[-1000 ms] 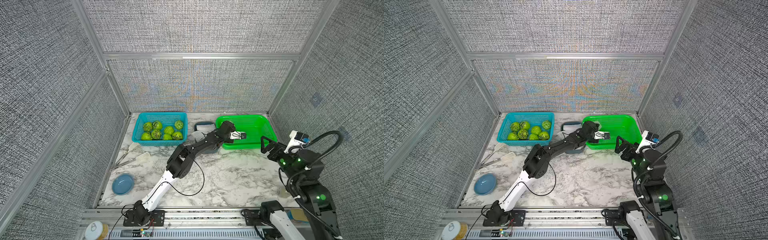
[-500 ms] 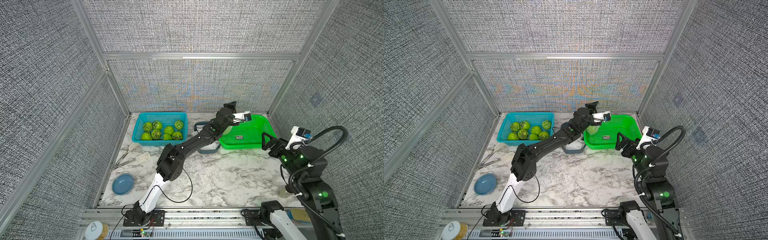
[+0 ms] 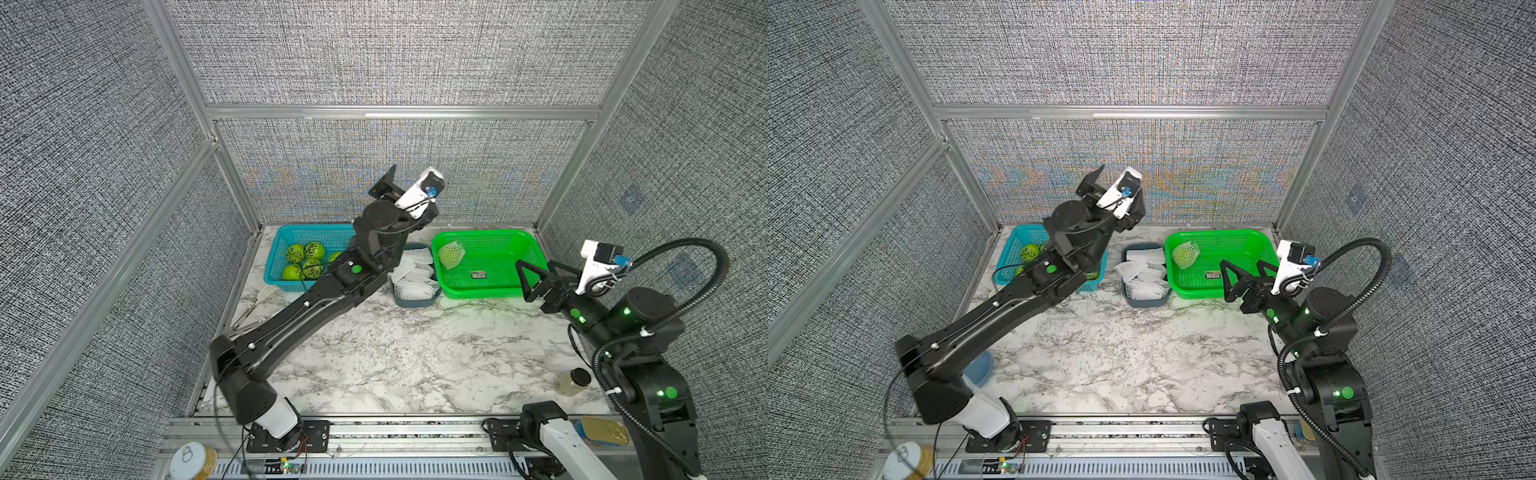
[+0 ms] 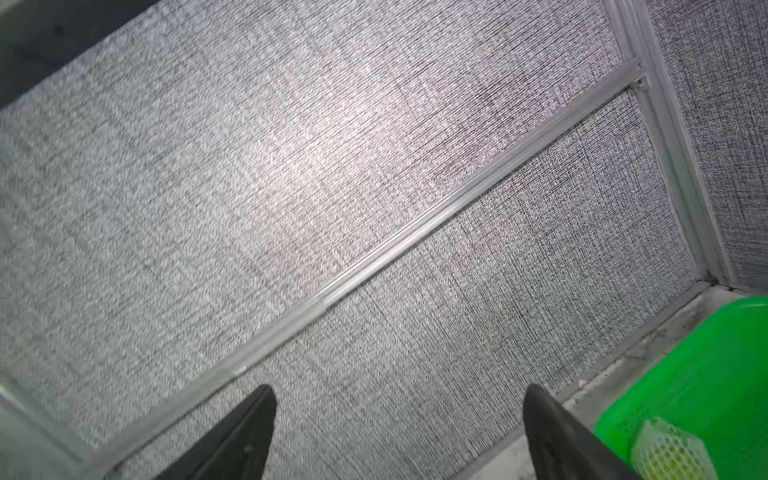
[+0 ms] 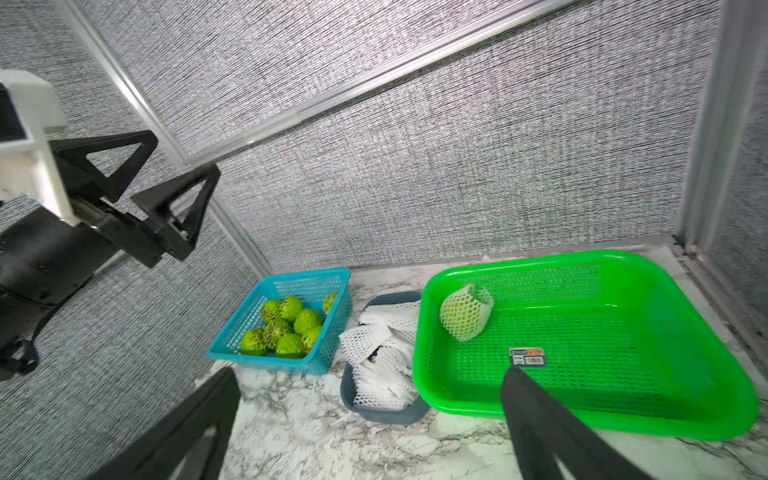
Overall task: Sleeve custard apples in foam nets
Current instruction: Pick up the custard apple from the basket.
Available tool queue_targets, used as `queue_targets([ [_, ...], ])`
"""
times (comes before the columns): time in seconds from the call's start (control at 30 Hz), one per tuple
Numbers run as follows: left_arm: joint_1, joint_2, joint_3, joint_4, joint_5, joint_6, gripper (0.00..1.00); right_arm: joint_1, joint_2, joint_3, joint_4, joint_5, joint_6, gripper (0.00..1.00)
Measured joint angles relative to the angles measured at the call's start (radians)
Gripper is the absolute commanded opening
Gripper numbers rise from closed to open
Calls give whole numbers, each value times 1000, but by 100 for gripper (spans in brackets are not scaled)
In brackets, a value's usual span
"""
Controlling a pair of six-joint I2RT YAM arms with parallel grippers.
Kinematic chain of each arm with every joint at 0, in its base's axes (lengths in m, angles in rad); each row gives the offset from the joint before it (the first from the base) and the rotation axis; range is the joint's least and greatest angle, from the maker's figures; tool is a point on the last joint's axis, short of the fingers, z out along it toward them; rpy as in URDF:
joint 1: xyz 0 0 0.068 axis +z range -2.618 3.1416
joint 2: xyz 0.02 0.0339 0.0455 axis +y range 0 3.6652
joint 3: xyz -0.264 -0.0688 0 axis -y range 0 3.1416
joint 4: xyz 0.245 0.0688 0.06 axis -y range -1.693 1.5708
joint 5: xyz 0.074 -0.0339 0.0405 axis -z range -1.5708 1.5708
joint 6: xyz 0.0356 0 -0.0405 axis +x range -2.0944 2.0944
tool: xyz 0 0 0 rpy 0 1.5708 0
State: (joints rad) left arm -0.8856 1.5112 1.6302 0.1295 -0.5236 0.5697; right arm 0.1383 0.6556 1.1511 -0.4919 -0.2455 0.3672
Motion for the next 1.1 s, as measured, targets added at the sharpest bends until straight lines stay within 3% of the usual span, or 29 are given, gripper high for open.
queue_targets([
  [0.17,82,-188,-146,-192,-19,-307,98,5,98,12,-48,-111,2,92],
  [0.4,326,-189,-198,-446,78,-623,99,41,217,-13,-113,-182,20,91],
  [0.67,604,23,-124,-598,247,-844,99,185,394,3,-126,-115,-24,92],
  [0.87,650,245,-25,-638,304,-923,98,251,532,13,-100,-64,-65,92],
  [1.1,711,474,123,-718,301,-993,94,299,645,60,-33,-100,-66,92],
])
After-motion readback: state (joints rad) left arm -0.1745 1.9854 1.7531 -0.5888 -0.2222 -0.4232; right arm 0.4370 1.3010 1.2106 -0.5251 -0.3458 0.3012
